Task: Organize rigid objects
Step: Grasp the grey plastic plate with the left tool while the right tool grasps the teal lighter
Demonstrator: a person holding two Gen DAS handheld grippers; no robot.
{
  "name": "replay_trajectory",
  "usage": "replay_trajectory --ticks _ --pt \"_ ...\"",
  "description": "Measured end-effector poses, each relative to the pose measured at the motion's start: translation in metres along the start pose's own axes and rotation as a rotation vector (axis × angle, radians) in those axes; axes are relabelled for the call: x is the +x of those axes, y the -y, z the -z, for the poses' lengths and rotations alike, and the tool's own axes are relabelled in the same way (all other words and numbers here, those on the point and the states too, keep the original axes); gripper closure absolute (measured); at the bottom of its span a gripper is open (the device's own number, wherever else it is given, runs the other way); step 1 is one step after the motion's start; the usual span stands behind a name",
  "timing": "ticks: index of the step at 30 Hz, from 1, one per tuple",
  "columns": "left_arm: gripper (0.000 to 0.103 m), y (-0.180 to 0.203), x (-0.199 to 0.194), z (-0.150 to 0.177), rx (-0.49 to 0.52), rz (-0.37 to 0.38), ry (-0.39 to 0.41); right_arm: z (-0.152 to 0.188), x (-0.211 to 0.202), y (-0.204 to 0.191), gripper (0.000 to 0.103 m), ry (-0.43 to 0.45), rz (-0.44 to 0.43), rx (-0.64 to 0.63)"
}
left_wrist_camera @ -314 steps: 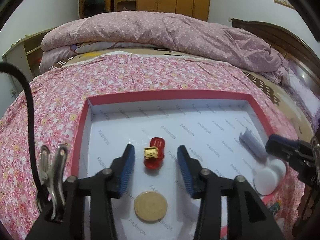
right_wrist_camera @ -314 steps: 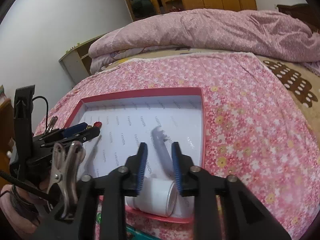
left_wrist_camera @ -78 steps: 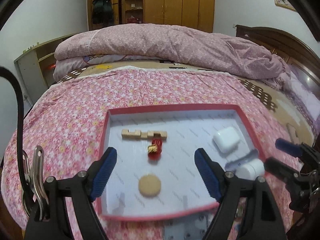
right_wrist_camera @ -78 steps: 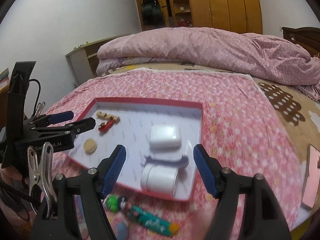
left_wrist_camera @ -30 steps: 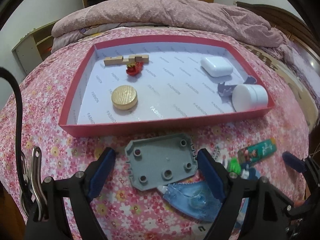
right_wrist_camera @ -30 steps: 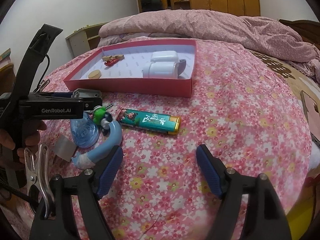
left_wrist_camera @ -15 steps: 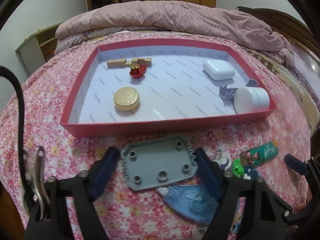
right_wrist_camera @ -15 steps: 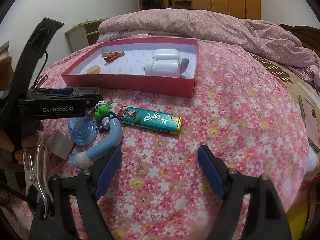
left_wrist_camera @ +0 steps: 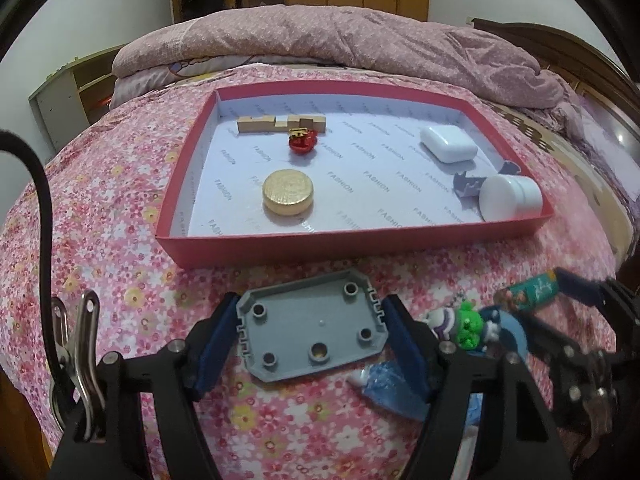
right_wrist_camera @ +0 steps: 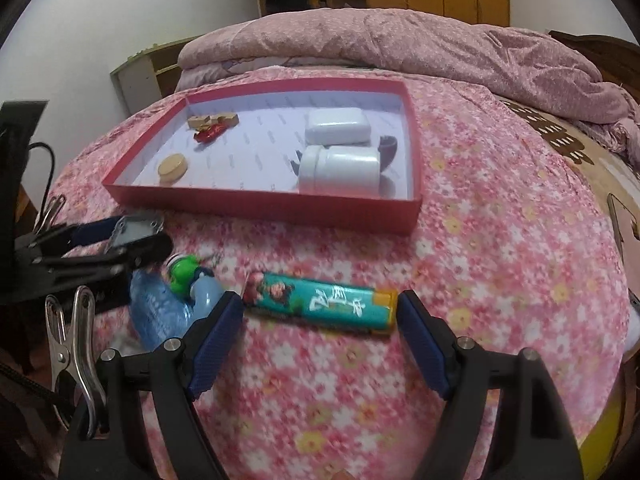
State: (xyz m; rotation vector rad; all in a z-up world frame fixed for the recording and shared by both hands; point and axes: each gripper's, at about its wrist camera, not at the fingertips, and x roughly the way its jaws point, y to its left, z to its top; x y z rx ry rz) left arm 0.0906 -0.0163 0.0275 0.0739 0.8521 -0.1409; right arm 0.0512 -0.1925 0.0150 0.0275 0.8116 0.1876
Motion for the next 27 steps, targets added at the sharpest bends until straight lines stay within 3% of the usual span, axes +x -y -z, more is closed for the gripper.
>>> replay_trajectory --ticks 6,17,27 --pt "0.028 -0.003 -0.003 0.004 0.004 0.014 0.018 -0.001 0.007 -0.01 0.019 0.011 0.055 -0.007" --pt "0.028 -0.003 -0.004 0.006 0.004 0.018 0.026 -0.013 0.014 -0.008 0.014 0.022 0.062 0.089" --pt "0.028 -0.002 -0.007 0.004 0.003 0.026 0.022 -0.008 0.011 -0.008 0.018 0.038 0.075 0.081"
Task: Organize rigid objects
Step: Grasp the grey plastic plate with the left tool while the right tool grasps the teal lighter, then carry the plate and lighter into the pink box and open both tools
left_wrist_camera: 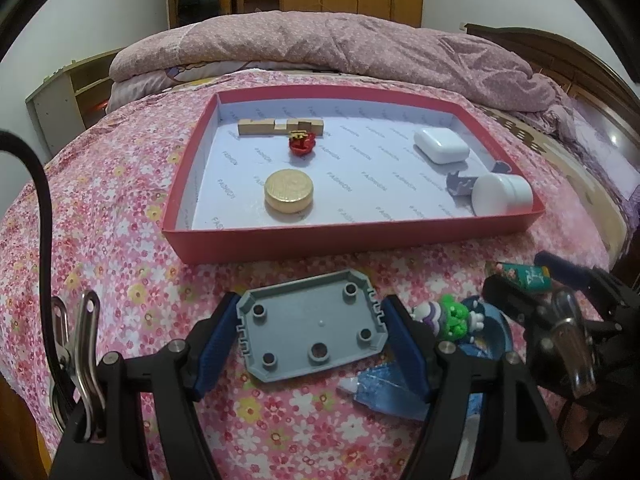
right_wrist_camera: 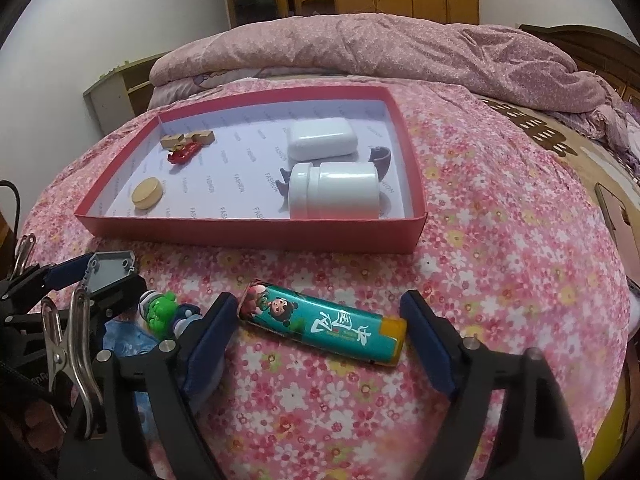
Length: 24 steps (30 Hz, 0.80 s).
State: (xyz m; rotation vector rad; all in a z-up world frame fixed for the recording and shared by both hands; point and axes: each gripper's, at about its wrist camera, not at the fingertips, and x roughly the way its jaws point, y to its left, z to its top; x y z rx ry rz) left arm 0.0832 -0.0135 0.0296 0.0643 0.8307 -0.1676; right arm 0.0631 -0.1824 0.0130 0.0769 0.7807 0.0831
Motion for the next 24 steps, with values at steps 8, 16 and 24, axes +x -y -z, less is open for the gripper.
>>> replay_trajectory --ticks 8,16,24 --pt "0.028 0.008 -0.01 -0.005 0.027 0.009 0.028 0.004 -0.007 0.009 0.019 0.007 -0.057 0.029" --pt "0.028 0.011 -0.018 -0.017 0.012 0.048 0.03 0.002 -0.012 0.017 0.019 0.012 -0.104 0.061" --pt "0.028 0.004 -0.025 -0.036 -0.004 0.046 0.057 0.0 -0.017 0.027 0.019 0.021 -0.113 0.091"
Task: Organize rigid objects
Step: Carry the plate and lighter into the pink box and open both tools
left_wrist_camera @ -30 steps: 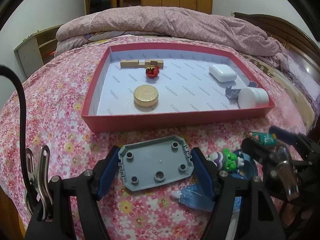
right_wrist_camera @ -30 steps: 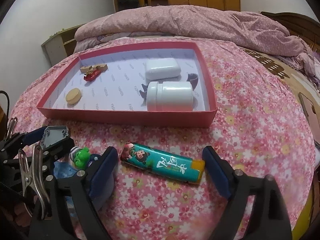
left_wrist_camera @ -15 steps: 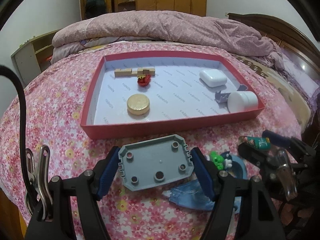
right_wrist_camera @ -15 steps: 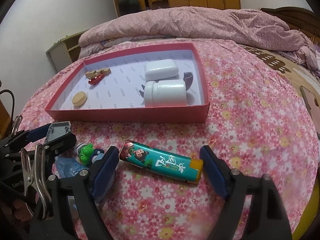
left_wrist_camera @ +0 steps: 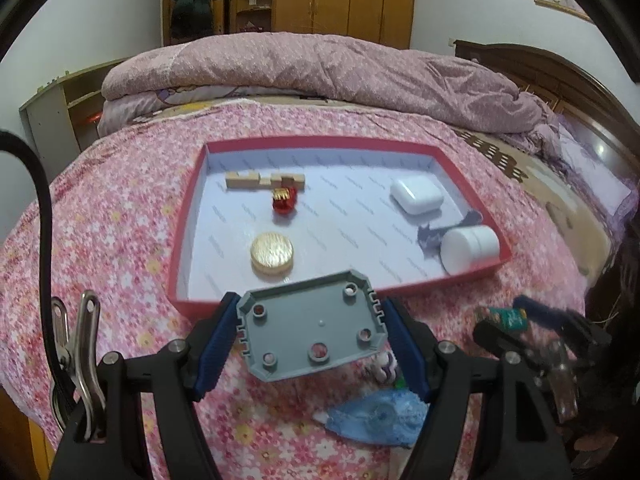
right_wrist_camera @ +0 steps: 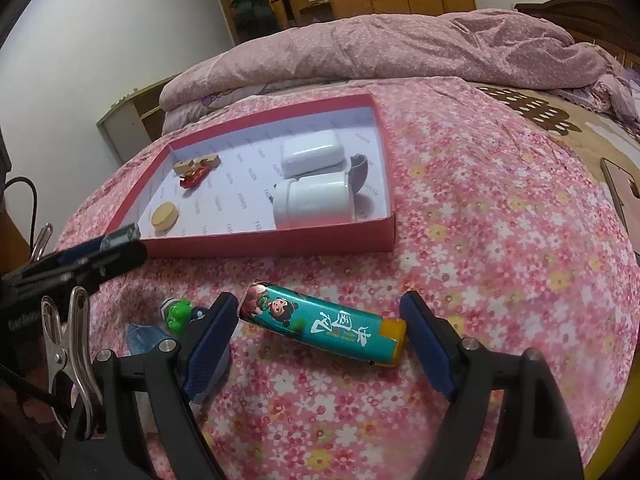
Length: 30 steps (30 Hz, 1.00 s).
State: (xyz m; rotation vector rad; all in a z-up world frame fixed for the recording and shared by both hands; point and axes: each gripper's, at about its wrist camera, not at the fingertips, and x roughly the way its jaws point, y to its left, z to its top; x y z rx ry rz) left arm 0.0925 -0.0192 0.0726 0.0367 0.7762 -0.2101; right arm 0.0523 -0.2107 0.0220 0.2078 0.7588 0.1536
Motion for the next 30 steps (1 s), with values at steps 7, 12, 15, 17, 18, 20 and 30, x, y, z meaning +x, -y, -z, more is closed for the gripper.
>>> replay_trajectory --ticks 7,12,15,17,18,20,30 --pt "0.028 -0.006 0.011 -0.019 -0.002 -0.005 -0.002 -0.001 0.001 0.005 0.019 -0.008 -0.011 0.014" --pt "0.028 -0.006 0.023 -0.034 0.026 -0.023 0.007 -0.001 -0.001 0.005 0.019 -0.009 -0.011 0.011" --pt "0.028 -0.006 0.032 -0.041 0.033 -0.028 0.009 -0.003 -0.003 0.004 0.019 -0.005 -0.009 0.006" --pt "0.028 -0.006 0.039 -0.044 0.031 -0.013 0.001 -0.005 -0.004 0.004 0.019 -0.005 -0.007 -0.001" --pt "0.028 -0.006 0.042 -0.045 0.032 -0.01 -0.001 -0.006 -0.005 0.003 0.019 -0.005 -0.005 -0.005" --pt "0.028 -0.007 0.047 -0.047 0.042 -0.013 -0.006 -0.008 -0.006 0.002 0.019 -0.002 -0.001 -0.012" --pt "0.028 -0.013 0.068 -0.043 0.038 0.003 -0.039 -0.012 -0.006 -0.005 0.019 -0.002 0.007 -0.041"
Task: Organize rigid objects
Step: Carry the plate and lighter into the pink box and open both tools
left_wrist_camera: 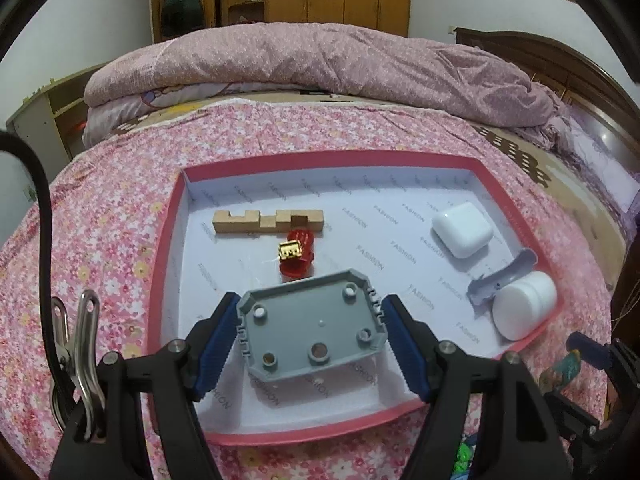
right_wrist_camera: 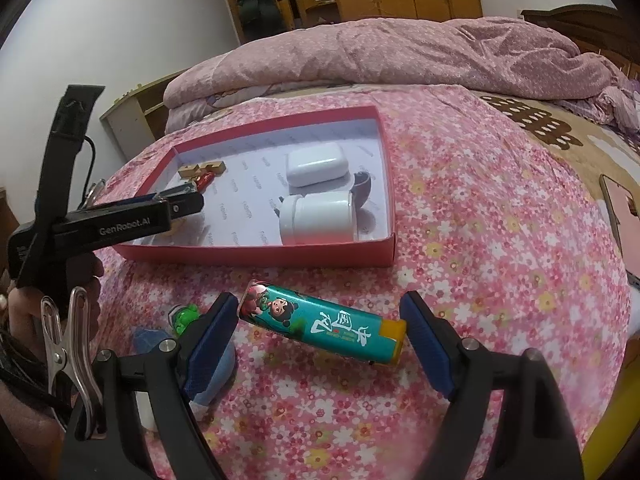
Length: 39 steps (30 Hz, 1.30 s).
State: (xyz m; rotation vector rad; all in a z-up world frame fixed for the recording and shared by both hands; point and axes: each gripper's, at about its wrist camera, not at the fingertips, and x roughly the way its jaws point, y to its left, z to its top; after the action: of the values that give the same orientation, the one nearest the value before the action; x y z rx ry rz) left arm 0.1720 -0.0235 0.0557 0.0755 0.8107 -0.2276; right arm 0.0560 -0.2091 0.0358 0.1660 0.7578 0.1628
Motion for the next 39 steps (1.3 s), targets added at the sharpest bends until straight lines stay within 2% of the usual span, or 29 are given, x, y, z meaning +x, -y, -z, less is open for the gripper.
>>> replay_trajectory --ticks 5,14,21,24,30,39 --pt "0.028 0.0 0.005 0.005 0.004 -0.019 -0.006 -0.006 -0.002 -0.002 0.019 0.015 0.008 -0.02" --pt "0.021 -0.014 0.001 0.007 -0.079 0.024 -0.022 -0.018 -0.002 -0.007 0.019 0.024 0.001 -0.047" --pt "0.02 -0.023 -0.016 0.006 -0.135 0.031 0.005 -0.033 -0.002 -0.012 0.019 0.03 -0.07 -0.045" --pt "0.02 -0.02 -0.021 0.006 -0.124 0.043 0.002 -0.042 0.0 -0.014 0.019 0.042 -0.092 -0.055" --pt "0.02 -0.01 -0.025 0.006 -0.076 0.009 0.018 -0.064 0.015 -0.014 0.019 0.043 -0.106 -0.103" --pt "0.02 -0.008 -0.021 0.002 -0.091 -0.026 0.043 -0.101 0.05 -0.01 0.019 0.026 -0.113 -0.172"
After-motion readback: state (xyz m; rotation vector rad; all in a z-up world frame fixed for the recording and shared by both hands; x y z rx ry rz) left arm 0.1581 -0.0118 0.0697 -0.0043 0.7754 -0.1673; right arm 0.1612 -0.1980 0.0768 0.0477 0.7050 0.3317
